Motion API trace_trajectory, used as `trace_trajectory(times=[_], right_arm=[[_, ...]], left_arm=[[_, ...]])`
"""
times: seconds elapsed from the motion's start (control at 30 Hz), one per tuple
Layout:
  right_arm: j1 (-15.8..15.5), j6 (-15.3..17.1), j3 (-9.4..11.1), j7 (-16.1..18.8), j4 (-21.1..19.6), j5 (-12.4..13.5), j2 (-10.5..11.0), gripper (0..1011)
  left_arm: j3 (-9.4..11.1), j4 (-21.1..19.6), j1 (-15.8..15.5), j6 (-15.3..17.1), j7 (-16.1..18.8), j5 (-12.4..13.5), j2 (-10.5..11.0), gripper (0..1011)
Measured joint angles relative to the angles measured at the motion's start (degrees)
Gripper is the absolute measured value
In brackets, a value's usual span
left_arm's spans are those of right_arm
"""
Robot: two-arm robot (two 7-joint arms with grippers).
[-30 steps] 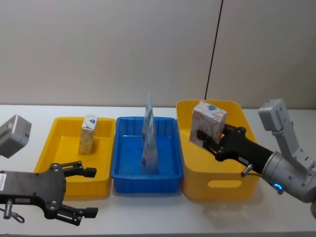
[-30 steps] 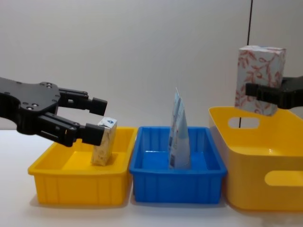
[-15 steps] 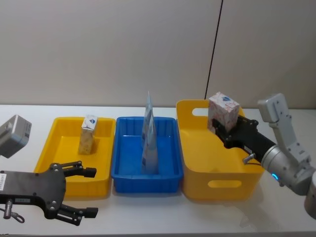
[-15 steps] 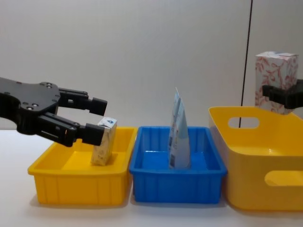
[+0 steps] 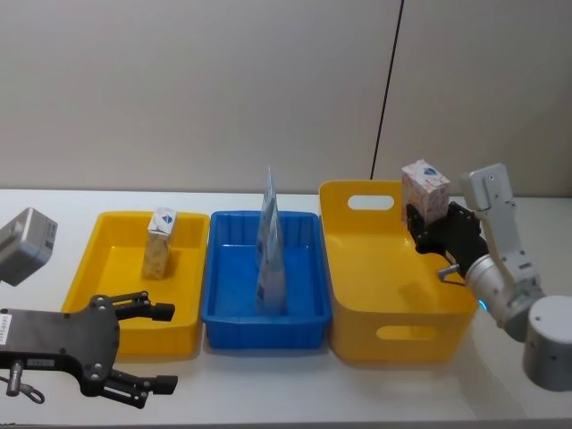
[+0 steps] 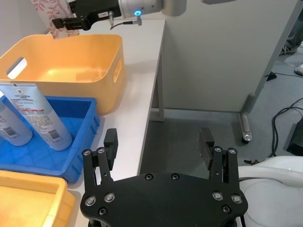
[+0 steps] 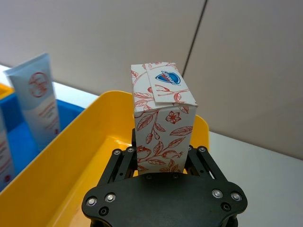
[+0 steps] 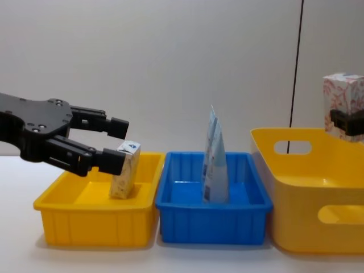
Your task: Bimanual collaborative sorting of washing and personal care products
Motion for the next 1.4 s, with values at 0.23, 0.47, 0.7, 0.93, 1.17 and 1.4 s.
trace_trajectory(times=[0.23,0.47,0.7,0.93,1.17,1.4], right_arm=[[2.7,0.0,0.2,-5.1,5.9,-2.0,-3.7,363],[6.6,-0.8,0.6,-10.0,14.0,-3.5,-8.7,363],[8.9,-1.7,1.1,-12.6,18.5,-4.1,-11.7,363],[10.1,-2.4,1.6,-13.7,20.9,-4.3,-13.7,363],[10.9,-2.6,2.5,-14.0,22.0,-4.0,-15.0,363],[11.5,-3.1,3.4,-11.5,22.4,-2.8,-15.5,363]], left_arm=[[0.0,0.0,0.0,0.0,0.0,0.0,0.0,1001],[0.0,0.0,0.0,0.0,0.0,0.0,0.0,1001],[0.0,0.0,0.0,0.0,0.0,0.0,0.0,1001],[0.0,0.0,0.0,0.0,0.0,0.0,0.0,1001],[0.0,0.0,0.0,0.0,0.0,0.0,0.0,1001],[0.0,0.0,0.0,0.0,0.0,0.0,0.0,1001]])
